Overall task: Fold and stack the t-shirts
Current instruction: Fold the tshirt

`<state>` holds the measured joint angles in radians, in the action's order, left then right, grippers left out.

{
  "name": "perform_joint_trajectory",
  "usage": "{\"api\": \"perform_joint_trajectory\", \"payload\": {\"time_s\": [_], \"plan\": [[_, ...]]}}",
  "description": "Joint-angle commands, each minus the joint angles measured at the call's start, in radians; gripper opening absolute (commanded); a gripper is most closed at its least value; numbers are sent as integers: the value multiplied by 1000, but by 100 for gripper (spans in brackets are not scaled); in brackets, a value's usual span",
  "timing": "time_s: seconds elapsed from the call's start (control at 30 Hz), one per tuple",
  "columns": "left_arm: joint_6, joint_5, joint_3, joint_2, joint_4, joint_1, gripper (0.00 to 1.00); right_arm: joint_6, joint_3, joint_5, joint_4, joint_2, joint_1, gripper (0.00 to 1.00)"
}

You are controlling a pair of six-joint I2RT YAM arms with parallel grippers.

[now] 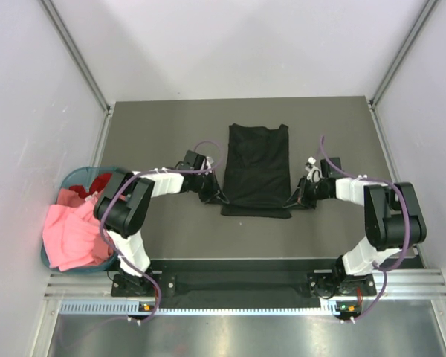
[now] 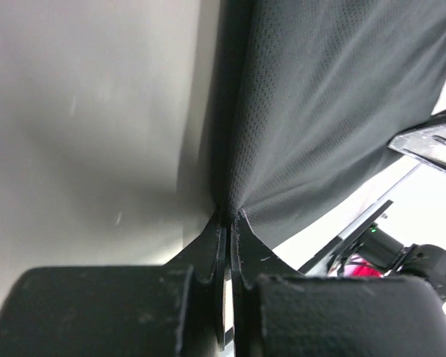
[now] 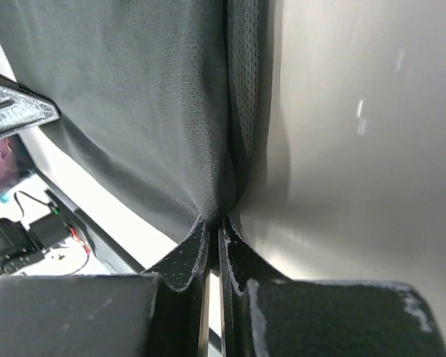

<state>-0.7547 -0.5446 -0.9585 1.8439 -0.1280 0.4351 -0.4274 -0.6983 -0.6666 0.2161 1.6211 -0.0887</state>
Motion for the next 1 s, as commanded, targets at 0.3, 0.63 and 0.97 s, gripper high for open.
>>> {"api": "perform_joint_trajectory", "payload": {"time_s": [0.3, 0.63, 0.97], "plan": [[-41, 66, 139, -245, -16, 93, 0, 36, 132, -14, 120, -296, -9, 0], [-25, 110, 23, -321, -128, 119, 0, 36, 17, -30, 219, -377, 0, 0], [37, 81, -262, -173, -228, 64, 0, 18, -266, -56, 269, -192, 12, 0]]}}
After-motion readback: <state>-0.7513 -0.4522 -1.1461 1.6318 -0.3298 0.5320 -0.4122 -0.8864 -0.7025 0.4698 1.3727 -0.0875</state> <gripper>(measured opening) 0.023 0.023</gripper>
